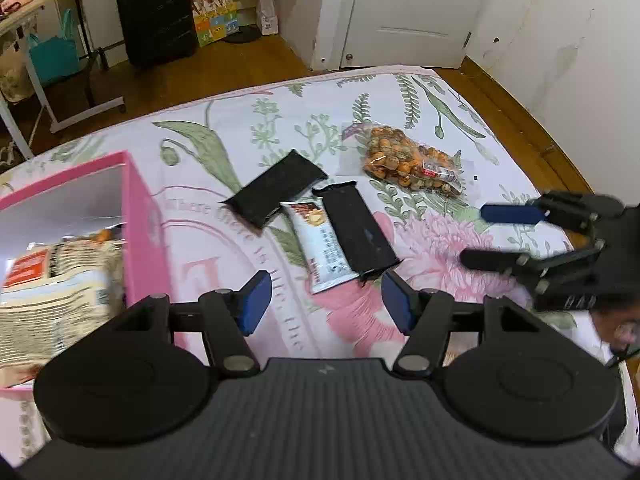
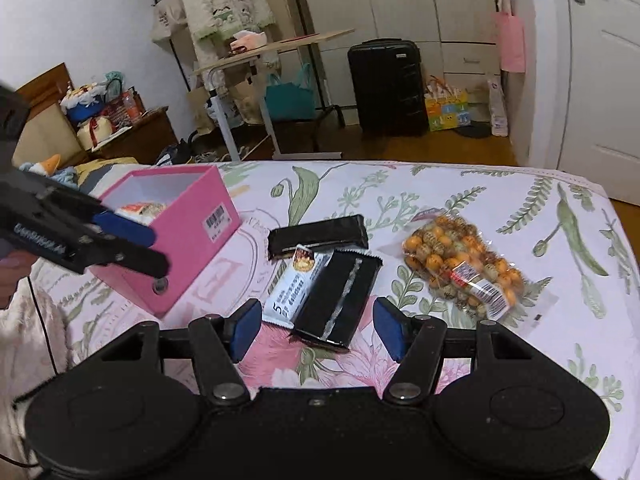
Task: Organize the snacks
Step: 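Grasp the white snack bar with the left tool while the right grasps a black bar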
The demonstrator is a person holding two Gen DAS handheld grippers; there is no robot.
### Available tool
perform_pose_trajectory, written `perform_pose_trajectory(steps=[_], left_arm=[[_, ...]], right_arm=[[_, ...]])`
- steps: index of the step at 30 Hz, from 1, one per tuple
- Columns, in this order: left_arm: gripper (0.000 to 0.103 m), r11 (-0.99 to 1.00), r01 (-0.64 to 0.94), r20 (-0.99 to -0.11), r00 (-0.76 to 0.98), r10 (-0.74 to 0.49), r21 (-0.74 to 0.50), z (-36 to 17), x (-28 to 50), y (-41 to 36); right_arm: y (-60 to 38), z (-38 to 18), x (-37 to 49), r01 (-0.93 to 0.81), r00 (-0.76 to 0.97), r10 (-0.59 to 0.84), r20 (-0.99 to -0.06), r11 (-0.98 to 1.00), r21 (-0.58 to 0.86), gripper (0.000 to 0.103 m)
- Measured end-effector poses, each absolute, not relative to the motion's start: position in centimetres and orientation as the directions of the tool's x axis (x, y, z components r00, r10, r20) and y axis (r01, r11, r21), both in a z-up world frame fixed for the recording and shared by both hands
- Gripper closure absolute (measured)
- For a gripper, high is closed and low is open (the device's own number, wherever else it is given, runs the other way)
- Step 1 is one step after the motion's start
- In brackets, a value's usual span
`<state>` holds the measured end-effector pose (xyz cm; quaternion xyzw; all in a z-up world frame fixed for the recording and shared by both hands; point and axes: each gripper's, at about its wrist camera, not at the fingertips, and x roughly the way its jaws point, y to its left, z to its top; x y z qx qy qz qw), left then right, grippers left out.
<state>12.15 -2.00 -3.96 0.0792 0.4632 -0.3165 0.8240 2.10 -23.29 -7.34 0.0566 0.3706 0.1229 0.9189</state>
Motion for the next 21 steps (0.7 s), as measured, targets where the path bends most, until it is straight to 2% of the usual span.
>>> perform_pose_trajectory(steps=[5, 10, 17, 19, 21], left_arm=[[0.043, 0.817, 0.557, -0.817, 0.394, -0.42, -0.152, -7.3, 14.1, -4.8], [0.043, 0.859, 0.463, -0.837, 0.362, -0.41, -0.219, -11.3, 17.0, -7.0], [0.044, 0.894, 0.423, -0.857, 0.394, -0.331, -0.151, -14.7, 18.7, -8.7], [0.054, 0.896, 0.407, -0.866, 0.368, -0.338, -0.177, -15.5, 19.2, -8.5], [0.067, 0.898, 0.371, -0.86, 0.35, -0.371, -0.236, -15.5, 19.5, -7.8]], right_arm=[[-22.6, -10.4, 3.7, -0.192, 0.687, 0.241, -0.686, 0.97, 0.148, 0.036], [-21.5, -12.2, 5.6, -0.208, 0.689, 0.221, -0.69, 0.973, 0.104, 0.036], [-21.1, -14.3, 7.6, -0.211, 0.669, 0.218, -0.71, 0.972, 0.1, 0.036], [-21.3, -14.8, 7.8, -0.2, 0.664, 0.225, -0.713, 0.972, 0.121, 0.036], [-21.5, -15.3, 7.9, -0.191, 0.656, 0.246, -0.714, 0.969, 0.158, 0.036]])
